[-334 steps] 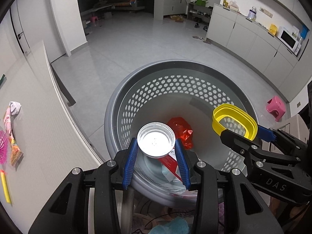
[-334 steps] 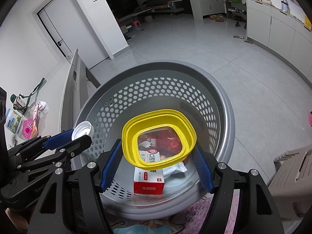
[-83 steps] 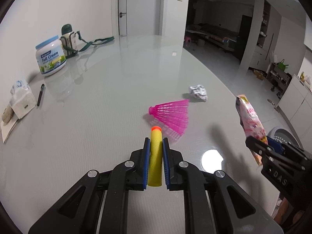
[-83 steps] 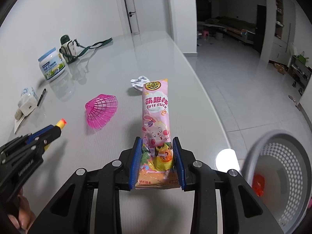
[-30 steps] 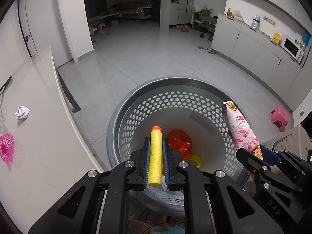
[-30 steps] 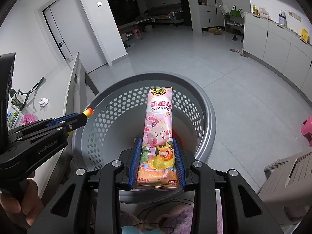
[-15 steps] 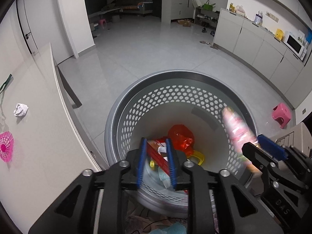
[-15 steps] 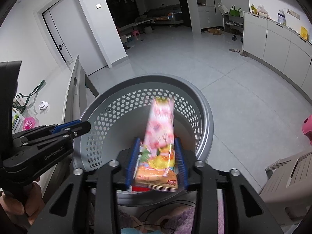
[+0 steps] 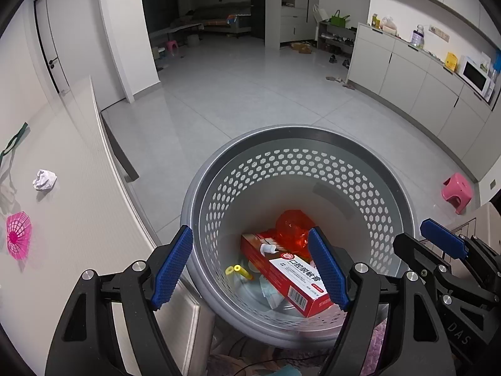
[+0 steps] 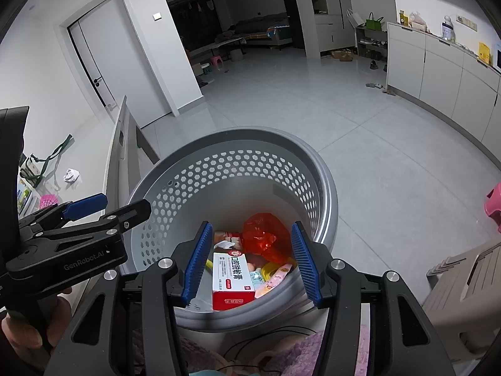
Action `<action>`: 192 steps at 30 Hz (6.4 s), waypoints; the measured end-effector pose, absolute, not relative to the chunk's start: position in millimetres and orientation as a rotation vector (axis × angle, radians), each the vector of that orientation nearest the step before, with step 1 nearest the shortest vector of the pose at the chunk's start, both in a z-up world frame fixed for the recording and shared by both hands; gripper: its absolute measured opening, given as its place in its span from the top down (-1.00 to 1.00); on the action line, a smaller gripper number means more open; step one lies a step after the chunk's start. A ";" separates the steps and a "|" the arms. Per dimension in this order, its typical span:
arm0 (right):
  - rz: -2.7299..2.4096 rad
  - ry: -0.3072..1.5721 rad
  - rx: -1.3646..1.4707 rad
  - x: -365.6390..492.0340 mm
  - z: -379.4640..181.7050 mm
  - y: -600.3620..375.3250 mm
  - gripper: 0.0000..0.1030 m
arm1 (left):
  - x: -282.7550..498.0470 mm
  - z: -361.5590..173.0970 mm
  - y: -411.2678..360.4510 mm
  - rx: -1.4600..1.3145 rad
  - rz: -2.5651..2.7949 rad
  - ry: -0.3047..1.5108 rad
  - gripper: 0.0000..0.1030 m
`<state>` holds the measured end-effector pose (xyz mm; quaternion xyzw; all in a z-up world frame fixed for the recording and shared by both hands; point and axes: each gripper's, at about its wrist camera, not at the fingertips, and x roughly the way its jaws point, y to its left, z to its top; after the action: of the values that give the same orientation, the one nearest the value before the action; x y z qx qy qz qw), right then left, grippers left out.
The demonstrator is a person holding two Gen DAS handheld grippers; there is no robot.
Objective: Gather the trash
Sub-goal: 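Return both tools from the basket to the shuttlecock and paper, then close the left tool on the pink shuttlecock, then grasp the crumpled white paper with the right tool while the left tool holds the shuttlecock, then carry shuttlecock and paper over the grey basket and open both tools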
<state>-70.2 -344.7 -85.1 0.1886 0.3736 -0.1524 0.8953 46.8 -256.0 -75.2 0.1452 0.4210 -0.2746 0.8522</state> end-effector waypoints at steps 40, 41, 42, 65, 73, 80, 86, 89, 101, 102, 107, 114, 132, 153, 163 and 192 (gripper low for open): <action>-0.117 0.673 0.296 -33.7 -30.8 -258.5 -0.19 | 45.2 -6.9 -126.6 0.159 -0.391 0.723 -0.70; -0.103 0.669 0.293 -31.3 -29.0 -254.1 -0.19 | 45.7 -3.9 -120.5 0.153 -0.378 0.716 -0.71; -0.089 0.665 0.288 -29.7 -27.5 -249.7 -0.19 | 46.0 -2.1 -117.0 0.150 -0.369 0.712 -0.71; 0.224 0.642 0.134 58.8 16.5 -144.1 -0.21 | 92.5 23.5 36.4 0.081 0.006 0.662 -0.81; 0.264 0.677 0.100 93.1 14.0 -125.1 -0.21 | 127.0 -11.0 42.4 0.091 0.003 0.744 -0.81; 0.270 0.692 0.130 111.1 9.7 -127.7 -0.22 | 153.6 -36.6 28.0 0.104 -0.017 0.800 -0.81; 0.269 0.731 0.151 122.8 -5.9 -130.1 -0.22 | 181.0 -67.3 26.2 0.110 0.054 0.846 -0.81; 0.262 0.746 0.158 129.5 -11.6 -132.5 -0.21 | 190.4 -79.7 28.8 0.094 0.072 0.873 -0.78; 0.267 0.801 0.151 157.9 -32.0 -123.9 -0.22 | 203.9 -81.6 41.8 0.007 0.025 0.901 0.81; 0.269 0.805 0.149 160.0 -33.3 -122.5 -0.22 | 203.1 -80.2 42.2 0.001 0.018 0.901 0.81; 0.274 0.826 0.125 173.6 -41.0 -117.9 -0.21 | 197.5 -67.1 42.6 0.004 -0.005 0.871 0.81; 0.283 0.863 0.060 204.1 -53.6 -98.7 -0.21 | 175.6 -40.4 47.9 0.013 -0.014 0.803 0.81; 0.263 0.950 -0.090 281.7 -88.2 -44.9 -0.19 | 163.4 -42.4 79.0 -0.035 0.019 0.806 0.82; 0.184 0.842 0.064 170.4 -52.1 -105.7 0.34 | 140.0 -25.6 48.2 -0.019 -0.061 0.769 0.81; -0.047 0.775 0.171 69.1 -42.5 -192.5 0.34 | 108.6 -20.3 -38.9 0.041 -0.244 0.771 0.81; -0.355 0.807 0.367 -30.7 -90.0 -353.0 0.34 | 78.5 -71.8 -249.7 0.242 -0.603 0.888 0.80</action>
<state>-30.7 -353.0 -90.0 0.1768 0.3884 -0.1710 0.8880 78.5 -249.7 -71.8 0.1152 0.4221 -0.2863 0.8524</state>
